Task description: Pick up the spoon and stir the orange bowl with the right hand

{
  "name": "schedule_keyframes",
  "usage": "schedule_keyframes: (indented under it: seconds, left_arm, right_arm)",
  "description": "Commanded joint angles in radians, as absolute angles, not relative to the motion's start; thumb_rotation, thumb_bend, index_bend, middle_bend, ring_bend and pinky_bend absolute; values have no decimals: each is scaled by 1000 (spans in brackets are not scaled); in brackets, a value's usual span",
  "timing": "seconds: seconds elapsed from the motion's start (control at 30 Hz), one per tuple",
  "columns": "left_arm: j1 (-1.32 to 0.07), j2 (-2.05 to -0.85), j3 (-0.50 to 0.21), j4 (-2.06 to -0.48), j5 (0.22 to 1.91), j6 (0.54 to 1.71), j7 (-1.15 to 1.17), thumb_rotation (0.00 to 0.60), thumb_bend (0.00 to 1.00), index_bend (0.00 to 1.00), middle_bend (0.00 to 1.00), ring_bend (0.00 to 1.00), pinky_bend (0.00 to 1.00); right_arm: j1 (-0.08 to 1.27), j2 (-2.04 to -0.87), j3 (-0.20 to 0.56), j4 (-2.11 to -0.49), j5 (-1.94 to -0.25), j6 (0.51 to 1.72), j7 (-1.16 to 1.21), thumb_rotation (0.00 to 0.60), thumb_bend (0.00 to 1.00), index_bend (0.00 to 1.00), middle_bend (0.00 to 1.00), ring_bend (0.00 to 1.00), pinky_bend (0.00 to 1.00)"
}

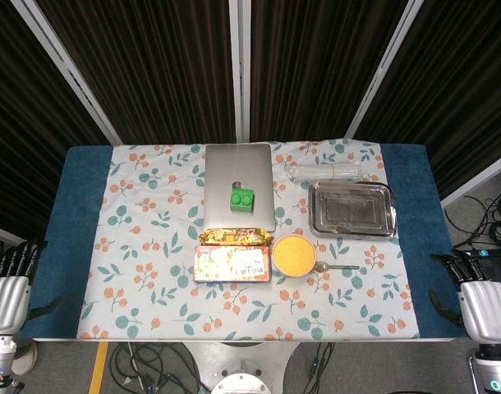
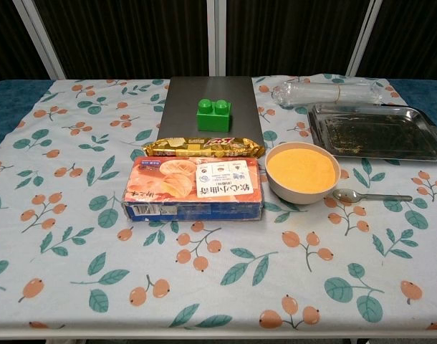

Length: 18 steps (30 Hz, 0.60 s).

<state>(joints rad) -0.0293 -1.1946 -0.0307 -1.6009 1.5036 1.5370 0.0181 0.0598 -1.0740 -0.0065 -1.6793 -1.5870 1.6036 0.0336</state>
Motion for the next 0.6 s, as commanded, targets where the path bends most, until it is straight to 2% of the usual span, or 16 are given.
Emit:
schedule_keyframes:
  seconds: [0.03,0.5,0.6]
  left_arm:
    - [-31,-1196,-32,-1600,1500,1534,18,600,107,111,79,30,69]
    - [-28,-1196,-34,-1595,1503,1542,5,600,107,111,78,30,68]
    - [-28,-1197,-33,-1593,1505,1542,2,600,107,111,78,30,69]
  right_arm:
    - [62,-1074,-2,-1683,-1582,1592,30,600,276,234,278,143,263]
    - [51,-1066,9,-1699,-1595,1591,22,600,277,234,288,144,263]
    - [62,-1065,20,-1711,-1586,1571,-1,600,277,233,338,187,271]
